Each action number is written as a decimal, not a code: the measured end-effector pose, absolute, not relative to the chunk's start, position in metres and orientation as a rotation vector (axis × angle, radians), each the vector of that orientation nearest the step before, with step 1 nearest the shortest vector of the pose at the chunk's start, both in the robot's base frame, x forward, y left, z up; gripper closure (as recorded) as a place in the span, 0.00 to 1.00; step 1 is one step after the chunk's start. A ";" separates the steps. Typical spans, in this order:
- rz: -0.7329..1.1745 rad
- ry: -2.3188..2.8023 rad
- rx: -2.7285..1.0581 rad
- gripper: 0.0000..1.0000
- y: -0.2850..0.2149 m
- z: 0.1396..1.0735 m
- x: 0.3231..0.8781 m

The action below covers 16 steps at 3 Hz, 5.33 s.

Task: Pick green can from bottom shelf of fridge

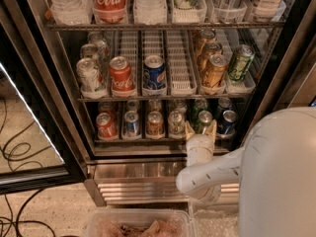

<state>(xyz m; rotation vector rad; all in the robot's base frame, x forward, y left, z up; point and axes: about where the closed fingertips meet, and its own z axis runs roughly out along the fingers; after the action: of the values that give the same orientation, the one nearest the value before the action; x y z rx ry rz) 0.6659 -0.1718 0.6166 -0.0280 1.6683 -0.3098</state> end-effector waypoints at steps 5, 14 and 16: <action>-0.322 1.666 0.031 0.36 -0.173 0.618 0.668; -0.320 1.629 0.156 0.81 -0.176 0.621 0.670; -0.320 1.629 0.156 1.00 -0.176 0.621 0.670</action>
Offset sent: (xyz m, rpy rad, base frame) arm 0.0005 -0.0003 0.0005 0.0098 -0.0060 -0.0120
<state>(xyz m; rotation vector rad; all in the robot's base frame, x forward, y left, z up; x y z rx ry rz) 0.6698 -0.1758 0.6207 0.1560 1.6287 -0.3204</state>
